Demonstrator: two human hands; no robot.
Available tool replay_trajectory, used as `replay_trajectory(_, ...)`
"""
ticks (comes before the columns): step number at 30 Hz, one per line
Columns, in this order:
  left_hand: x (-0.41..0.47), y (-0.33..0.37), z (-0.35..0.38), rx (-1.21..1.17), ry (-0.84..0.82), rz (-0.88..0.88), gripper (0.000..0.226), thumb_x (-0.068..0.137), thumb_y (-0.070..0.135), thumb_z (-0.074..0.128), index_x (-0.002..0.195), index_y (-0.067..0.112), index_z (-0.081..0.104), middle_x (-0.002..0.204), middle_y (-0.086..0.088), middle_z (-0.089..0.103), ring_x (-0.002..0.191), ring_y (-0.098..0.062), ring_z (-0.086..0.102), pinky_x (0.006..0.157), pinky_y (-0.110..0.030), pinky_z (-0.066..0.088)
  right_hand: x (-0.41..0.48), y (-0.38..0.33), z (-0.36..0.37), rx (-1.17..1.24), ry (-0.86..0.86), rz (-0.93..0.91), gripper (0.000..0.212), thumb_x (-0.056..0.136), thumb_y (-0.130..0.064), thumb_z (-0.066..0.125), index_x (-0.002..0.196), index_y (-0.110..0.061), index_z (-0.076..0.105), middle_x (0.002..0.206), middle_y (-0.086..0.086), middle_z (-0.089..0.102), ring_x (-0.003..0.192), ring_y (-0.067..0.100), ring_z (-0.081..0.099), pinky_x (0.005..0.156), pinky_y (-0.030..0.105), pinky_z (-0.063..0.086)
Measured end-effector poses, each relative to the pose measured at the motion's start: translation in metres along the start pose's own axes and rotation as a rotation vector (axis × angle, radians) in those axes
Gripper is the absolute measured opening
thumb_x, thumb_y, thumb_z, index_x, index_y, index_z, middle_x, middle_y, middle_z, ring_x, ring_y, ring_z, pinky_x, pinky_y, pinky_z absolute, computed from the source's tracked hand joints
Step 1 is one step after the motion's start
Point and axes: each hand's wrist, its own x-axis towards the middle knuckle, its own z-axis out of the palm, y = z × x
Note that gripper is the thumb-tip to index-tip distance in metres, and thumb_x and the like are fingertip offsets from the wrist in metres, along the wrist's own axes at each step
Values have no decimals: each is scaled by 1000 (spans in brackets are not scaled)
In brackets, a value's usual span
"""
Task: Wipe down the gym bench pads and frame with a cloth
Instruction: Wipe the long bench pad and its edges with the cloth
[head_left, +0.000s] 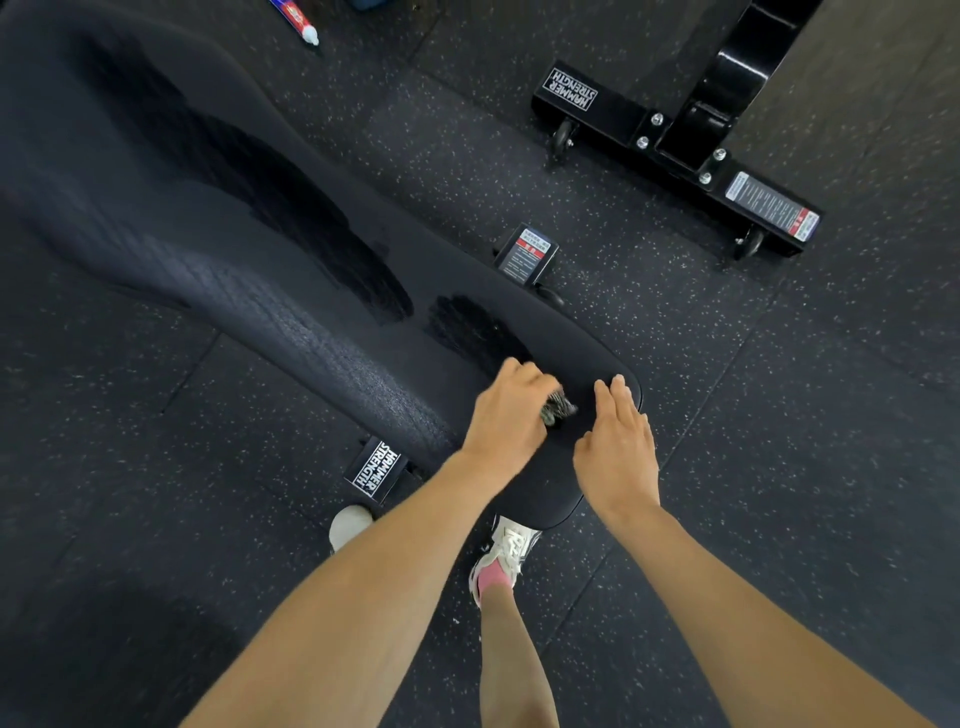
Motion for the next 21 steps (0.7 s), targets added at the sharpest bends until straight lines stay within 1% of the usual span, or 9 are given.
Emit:
replay_trajectory(3,-18,-11,7,-17,58,78,48,57,-17,68,100,6,68,91,-5,61,91,-18,42,44,-27,46,0,-2,-1,-13,3,0,64,96,-5,42,153,-8,13,161,10,3,149,22,8,121,37,9)
replay_trajectory(6,-14,-23,4,18,118,59,50,55,-19,67,99,4,66,91,-8,58,89,-20,39,44,-24,39,-2,-3,1,-28,6,4,64,96,-6,42,153,-7,12,161,10,1,149,22,7,121,37,9)
replay_trajectory(8,4,-27,-6,13,126,-27,44,61,-19,60,99,3,63,96,-13,55,93,-25,39,52,-37,47,-3,-2,3,-34,4,2,65,96,-5,41,153,-7,11,161,10,-1,149,23,5,121,37,8)
replay_trajectory(9,17,-30,-13,11,158,-85,42,64,-18,56,100,2,62,99,-15,54,96,-29,40,63,-44,47,-3,-2,4,-33,5,1,65,95,-5,41,153,-7,10,161,10,-2,149,23,5,121,38,8)
replay_trajectory(10,31,-34,-21,21,197,-138,41,67,-17,54,103,2,61,103,-16,53,99,-32,41,74,-43,45,-3,-2,4,-32,7,0,65,95,-5,41,153,-7,10,161,10,-2,149,23,4,121,38,8)
replay_trajectory(12,55,-42,-36,83,240,-194,40,74,-14,56,110,2,56,111,-15,51,105,-32,41,85,-36,36,-3,-1,4,-29,7,-4,66,95,-4,40,153,-7,10,161,10,-2,149,23,3,121,38,7)
replay_trajectory(14,73,-50,-48,118,257,-218,39,78,-10,58,114,3,53,116,-14,50,108,-30,40,86,-35,33,-3,1,3,-16,16,-7,66,94,-1,39,153,-7,10,162,10,-1,149,23,3,122,38,6)
replay_trajectory(18,83,-45,-49,113,348,-372,39,81,-9,58,117,5,51,120,-12,49,111,-28,39,77,-29,33,-4,3,5,-9,19,-17,68,92,2,39,153,-8,10,162,9,-2,149,22,2,122,37,4)
replay_trajectory(21,62,-33,-28,122,349,-336,42,77,-11,60,116,4,53,116,-14,52,110,-31,42,77,-30,38,-4,6,4,6,18,-23,68,92,0,39,153,-9,11,162,8,-1,149,21,2,122,36,3)
